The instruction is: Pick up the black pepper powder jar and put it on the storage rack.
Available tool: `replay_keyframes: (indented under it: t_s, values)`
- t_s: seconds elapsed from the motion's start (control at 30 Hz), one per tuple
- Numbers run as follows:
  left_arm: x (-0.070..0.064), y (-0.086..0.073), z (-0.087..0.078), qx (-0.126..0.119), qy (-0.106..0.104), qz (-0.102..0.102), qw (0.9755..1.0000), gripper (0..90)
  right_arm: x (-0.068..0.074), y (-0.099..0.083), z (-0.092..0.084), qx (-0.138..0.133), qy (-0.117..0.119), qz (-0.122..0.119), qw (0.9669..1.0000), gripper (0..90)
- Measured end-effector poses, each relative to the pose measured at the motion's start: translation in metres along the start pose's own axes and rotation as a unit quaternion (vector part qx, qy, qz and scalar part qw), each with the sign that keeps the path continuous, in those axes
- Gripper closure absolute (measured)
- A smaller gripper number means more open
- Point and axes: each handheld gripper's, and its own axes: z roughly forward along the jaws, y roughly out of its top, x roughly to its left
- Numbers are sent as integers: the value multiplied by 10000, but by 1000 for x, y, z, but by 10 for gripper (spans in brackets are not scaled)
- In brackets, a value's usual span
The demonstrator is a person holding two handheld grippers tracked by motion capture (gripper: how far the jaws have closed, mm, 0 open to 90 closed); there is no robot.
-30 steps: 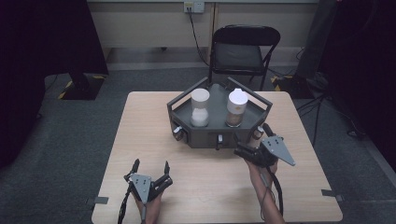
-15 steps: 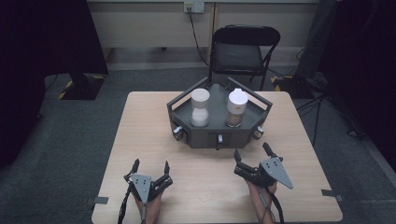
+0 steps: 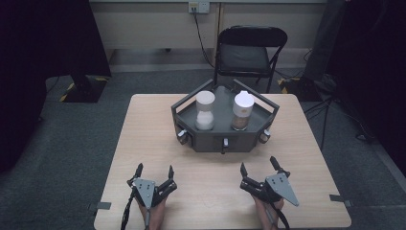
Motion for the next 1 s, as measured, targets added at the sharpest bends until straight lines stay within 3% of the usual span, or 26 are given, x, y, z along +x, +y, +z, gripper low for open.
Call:
replay_keyframes:
  t_s: [0.4, 1.0]
  values:
    - [0, 0, 0, 1, 2, 1, 10000, 1, 0, -22, -17, 33, -117, 68, 9999, 0]
    - [0, 0, 0, -2, 4, 0, 10000, 1, 2, -39, -18, -14, -300, 24, 9995, 0]
